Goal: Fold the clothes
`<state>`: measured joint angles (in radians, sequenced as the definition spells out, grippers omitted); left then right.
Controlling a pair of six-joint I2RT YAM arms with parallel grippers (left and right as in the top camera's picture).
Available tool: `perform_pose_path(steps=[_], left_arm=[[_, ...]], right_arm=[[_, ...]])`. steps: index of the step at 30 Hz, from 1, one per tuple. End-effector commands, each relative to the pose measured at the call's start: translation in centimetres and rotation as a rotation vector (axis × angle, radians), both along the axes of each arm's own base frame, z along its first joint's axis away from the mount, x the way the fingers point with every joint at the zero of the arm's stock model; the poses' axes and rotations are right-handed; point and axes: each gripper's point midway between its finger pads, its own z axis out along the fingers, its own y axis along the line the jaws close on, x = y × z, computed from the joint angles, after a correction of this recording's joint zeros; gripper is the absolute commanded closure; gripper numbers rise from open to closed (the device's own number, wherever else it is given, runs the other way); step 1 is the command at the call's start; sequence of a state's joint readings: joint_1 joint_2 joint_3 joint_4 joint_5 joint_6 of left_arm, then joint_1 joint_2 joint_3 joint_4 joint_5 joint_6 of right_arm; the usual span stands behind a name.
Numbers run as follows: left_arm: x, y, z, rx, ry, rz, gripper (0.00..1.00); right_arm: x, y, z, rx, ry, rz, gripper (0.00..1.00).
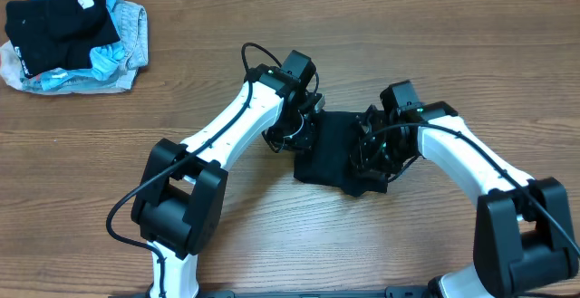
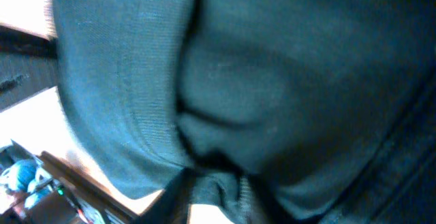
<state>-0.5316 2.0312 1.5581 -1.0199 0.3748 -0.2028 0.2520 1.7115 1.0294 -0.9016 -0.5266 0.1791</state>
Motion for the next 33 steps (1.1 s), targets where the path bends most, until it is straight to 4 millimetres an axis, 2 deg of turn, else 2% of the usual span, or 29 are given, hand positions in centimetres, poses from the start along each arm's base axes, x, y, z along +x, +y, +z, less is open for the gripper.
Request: perform_pose_path(steps=[1,4,6,12,15,19,23,25,26,27,28,29,30,32,33], left_arm=[[-1.1,-0.5,-0.7,-0.001,0.031,-0.017,0.87],[-1.5,0.1,-1.3,0.026,0.044,-0.015,0.90],[-1.9,1.0,-1.9,0.068,0.050,-0.012,0.91],[-4.3,3.2,-4.1,0.158,0.121,-0.010,0.90],[-4.8,4.4,-4.7,0.200,0.143,0.015,0.96],[-4.0,4.6,-4.0,0.186,0.132,0.035,0.96],[-2.2,4.2,-1.4,0.141,0.060,0.050,0.96],[-1.3,3.7,0.1,0.115,0.016,0.052,0.96],[-1.0,3.4,0.8,0.095,0.000,0.053,0.96],[-0.8,2.7,1.4,0.061,-0.013,0.044,0.91],[-0.8,1.9,1.7,0.020,-0.017,0.027,0.85],[-0.9,0.9,2.1,-0.028,-0.012,0.012,0.76],[-1.2,-0.1,2.2,-0.072,0.001,0.001,0.73],[-2.0,-1.9,2.4,-0.146,0.035,-0.026,0.72],[-2.5,-2.7,2.2,-0.164,0.053,-0.043,0.72]], right_arm=[[-1.2,-0.2,-2.0,-0.019,0.068,-0.011,0.95],[-1.4,-2.4,-3.7,-0.163,0.108,-0.070,0.96],[-1.3,-4.0,-4.1,-0.260,0.116,-0.119,0.96],[-1.0,-6.6,-3.0,-0.385,0.143,-0.164,0.96],[-1.0,-7.4,-2.3,-0.436,0.159,-0.181,0.96],[-0.9,-7.5,-1.3,-0.451,0.171,-0.178,0.96],[0.3,-7.7,1.1,-0.456,0.126,-0.189,0.94],[1.4,-8.1,2.8,-0.469,0.084,-0.209,0.78],[2.1,-8.4,3.7,-0.474,0.061,-0.221,0.56],[2.8,-8.6,4.4,-0.472,0.038,-0.234,0.14],[3.7,-8.8,5.2,-0.465,0.008,-0.251,0.06],[4.6,-9.0,5.7,-0.455,-0.018,-0.263,0.05],[5.4,-9.1,6.1,-0.442,-0.045,-0.267,0.06],[6.4,-8.6,6.5,-0.387,-0.092,-0.231,0.10],[6.5,-8.3,6.5,-0.361,-0.096,-0.219,0.17]])
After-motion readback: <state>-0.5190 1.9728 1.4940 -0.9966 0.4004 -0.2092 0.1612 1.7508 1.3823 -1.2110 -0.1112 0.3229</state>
